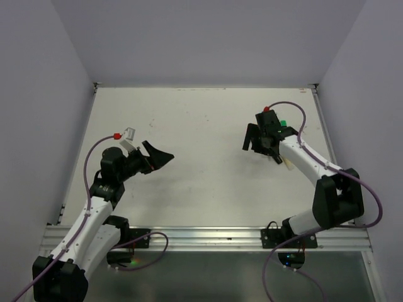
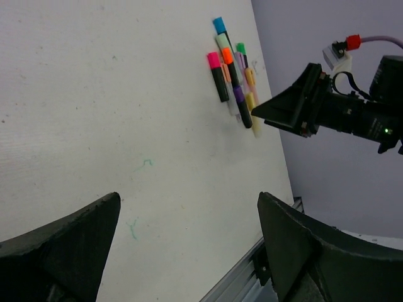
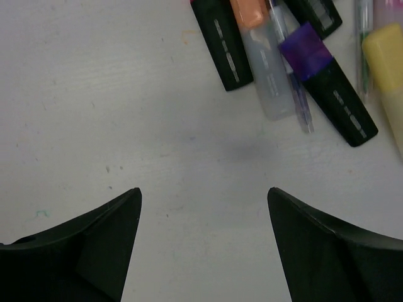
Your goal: Open the pen caps
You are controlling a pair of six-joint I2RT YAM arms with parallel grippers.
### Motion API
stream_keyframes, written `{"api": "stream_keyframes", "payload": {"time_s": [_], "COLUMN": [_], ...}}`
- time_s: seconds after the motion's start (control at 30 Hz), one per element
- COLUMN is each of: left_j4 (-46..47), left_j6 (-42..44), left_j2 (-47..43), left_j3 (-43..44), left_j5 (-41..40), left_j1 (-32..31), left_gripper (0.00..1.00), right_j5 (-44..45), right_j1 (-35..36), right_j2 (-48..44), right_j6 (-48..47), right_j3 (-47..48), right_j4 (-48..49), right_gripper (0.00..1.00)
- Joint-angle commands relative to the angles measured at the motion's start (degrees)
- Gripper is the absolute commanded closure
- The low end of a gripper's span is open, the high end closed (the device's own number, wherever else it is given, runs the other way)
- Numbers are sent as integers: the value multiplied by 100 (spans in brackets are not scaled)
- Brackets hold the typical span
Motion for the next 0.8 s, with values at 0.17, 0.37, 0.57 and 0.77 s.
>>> {"api": "stream_keyframes", "payload": {"time_s": [0.17, 0.37, 0.57, 0.77], "left_j4": [169, 28, 27, 19], "left_j6": [298, 342, 386, 386], "left_j2": [-244, -314, -306, -270], "left_j3": [141, 115, 106, 89], "left_j5": [320, 293, 285, 276], "left_j1": [22, 22, 22, 22], "left_gripper": [11, 12, 12, 12], "right_j5": [522, 461, 180, -49], "right_j1": [-48, -189, -321, -356], "right_j2": [1350, 1984, 2292, 2546], "right_j6": [-716, -1076, -1270, -1279], "right_j3": [1198, 1445, 1498, 1436], "right_j4": [941, 1327, 1494, 1679], "right_gripper": [17, 21, 25, 30]}}
